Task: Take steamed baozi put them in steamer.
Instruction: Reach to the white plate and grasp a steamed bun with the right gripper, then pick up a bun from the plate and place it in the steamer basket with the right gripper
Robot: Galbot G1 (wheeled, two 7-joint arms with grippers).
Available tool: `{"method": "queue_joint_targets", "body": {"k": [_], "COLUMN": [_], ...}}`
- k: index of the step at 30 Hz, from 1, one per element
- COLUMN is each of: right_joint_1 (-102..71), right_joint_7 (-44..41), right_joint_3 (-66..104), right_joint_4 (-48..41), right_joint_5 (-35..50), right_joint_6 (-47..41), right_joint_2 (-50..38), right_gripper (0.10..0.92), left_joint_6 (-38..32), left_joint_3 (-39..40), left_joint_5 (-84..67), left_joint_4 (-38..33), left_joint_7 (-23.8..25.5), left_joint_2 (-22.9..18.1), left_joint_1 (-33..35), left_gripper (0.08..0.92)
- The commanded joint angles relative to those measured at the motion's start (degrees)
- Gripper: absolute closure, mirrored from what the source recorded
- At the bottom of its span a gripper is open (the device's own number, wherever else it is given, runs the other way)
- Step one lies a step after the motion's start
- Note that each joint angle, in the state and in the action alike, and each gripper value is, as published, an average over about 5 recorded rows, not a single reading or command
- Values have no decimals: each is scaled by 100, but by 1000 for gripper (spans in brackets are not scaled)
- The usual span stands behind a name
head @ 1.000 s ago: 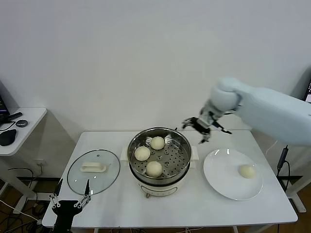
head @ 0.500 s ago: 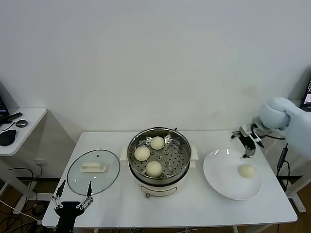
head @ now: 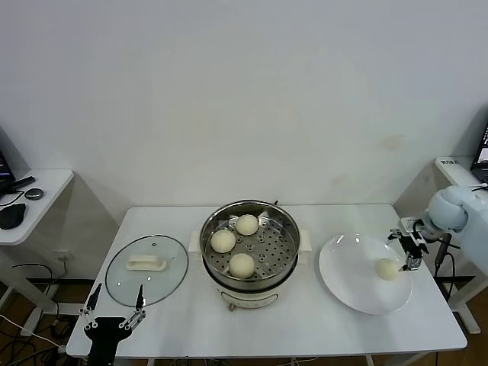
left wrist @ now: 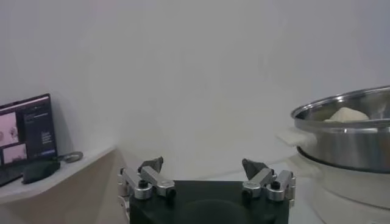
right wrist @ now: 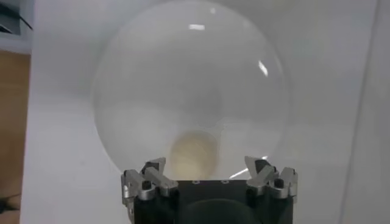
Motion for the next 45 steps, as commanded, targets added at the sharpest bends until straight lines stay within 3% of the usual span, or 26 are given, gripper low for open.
{"method": "queue_joint_targets", "body": {"k": [1, 15, 29, 33, 40, 45], "right_joint_1": [-646, -705, -580, -210, 1028, 2279], "right_joint_7": [225, 189, 163, 97, -116, 175], "right_joint_3": [620, 657, 580, 271, -495, -1359], "right_joint_4": [-807, -991, -841, -435, 888, 1621], "right_joint_5": [-392, -632, -574, -224, 739, 1761], "right_joint_6": [136, 96, -136, -295, -1155, -1776], "right_joint_2": [422, 731, 715, 447, -228, -271], "right_gripper": [203, 233, 595, 665, 661, 660], "left_joint_6": [-1, -21, -34, -33, -13, 7], "left_joint_3": [-16, -25, -48, -48, -19, 38], "left_joint_5": [5, 1, -8, -8, -5, 3], "left_joint_4": [-28, -17, -25, -28, -13, 0], "left_joint_7": [3, -3, -6, -4, 5, 9], "left_joint_2": [-3, -25, -25, -25, 0, 7], "left_joint_1": [18, 35, 39, 37, -31, -91], "left_gripper": [177, 177, 177, 177, 177, 177]}}
